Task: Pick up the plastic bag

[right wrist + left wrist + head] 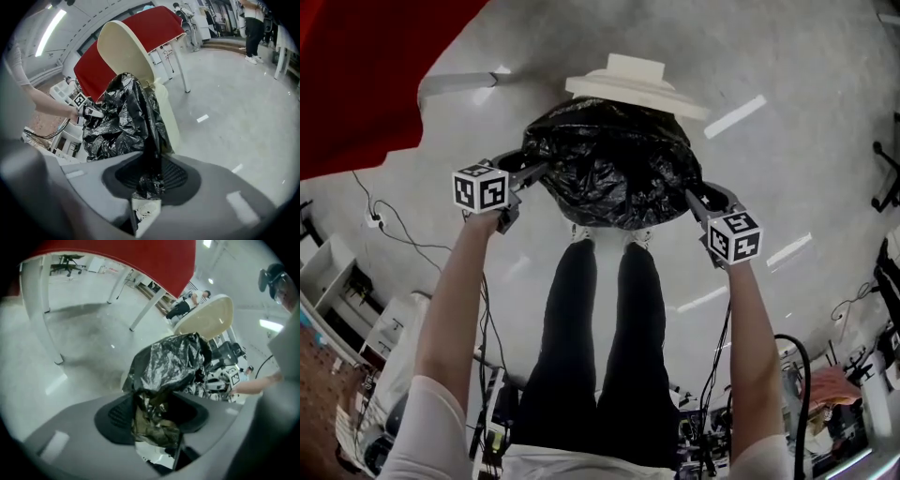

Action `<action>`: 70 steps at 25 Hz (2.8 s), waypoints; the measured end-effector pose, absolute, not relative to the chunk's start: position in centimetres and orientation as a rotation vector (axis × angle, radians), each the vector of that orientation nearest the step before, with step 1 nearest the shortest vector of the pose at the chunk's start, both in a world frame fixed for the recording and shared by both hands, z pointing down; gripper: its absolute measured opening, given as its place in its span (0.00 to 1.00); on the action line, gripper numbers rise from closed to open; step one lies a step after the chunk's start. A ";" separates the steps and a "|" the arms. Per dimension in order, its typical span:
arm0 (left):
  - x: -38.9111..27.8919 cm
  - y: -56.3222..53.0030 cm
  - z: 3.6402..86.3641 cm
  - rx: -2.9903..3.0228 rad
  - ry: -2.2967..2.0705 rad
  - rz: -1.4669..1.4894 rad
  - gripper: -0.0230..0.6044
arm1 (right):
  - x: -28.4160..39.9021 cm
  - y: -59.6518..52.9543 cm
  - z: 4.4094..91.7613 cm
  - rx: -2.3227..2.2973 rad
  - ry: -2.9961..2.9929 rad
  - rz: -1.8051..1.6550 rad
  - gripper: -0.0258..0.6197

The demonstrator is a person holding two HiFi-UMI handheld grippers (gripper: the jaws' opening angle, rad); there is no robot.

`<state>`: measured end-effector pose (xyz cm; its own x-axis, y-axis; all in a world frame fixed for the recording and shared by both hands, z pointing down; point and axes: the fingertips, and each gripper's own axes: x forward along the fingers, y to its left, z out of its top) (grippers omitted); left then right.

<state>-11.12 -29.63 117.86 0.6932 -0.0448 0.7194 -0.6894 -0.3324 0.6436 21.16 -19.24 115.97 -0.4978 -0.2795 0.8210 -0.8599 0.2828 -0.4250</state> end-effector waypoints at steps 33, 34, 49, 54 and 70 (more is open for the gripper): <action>-12.8 -27.0 75.1 2.189 -0.715 0.681 0.04 | 15.8 -19.2 76.0 1.370 -2.127 1.168 0.04; -13.3 -26.7 73.9 2.202 -0.713 0.679 0.04 | 15.4 -18.9 74.8 1.385 -2.131 1.161 0.04; -17.2 -21.5 59.6 2.360 -0.679 0.554 0.05 | 13.4 -11.7 61.1 1.614 -2.192 1.029 0.04; -17.5 -20.0 56.1 2.432 -0.685 0.555 0.04 | 13.4 -9.4 58.1 1.643 -2.230 0.959 0.04; -14.7 -7.4 47.3 2.514 -0.923 0.462 0.04 | 15.8 1.8 49.6 1.508 -2.412 0.722 0.04</action>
<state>-14.66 -7.44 47.33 0.7241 -0.5308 0.4405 -0.6707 -0.6910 0.2698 15.77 1.76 49.60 -0.4562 -0.7849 0.4193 -0.8861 0.3578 -0.2945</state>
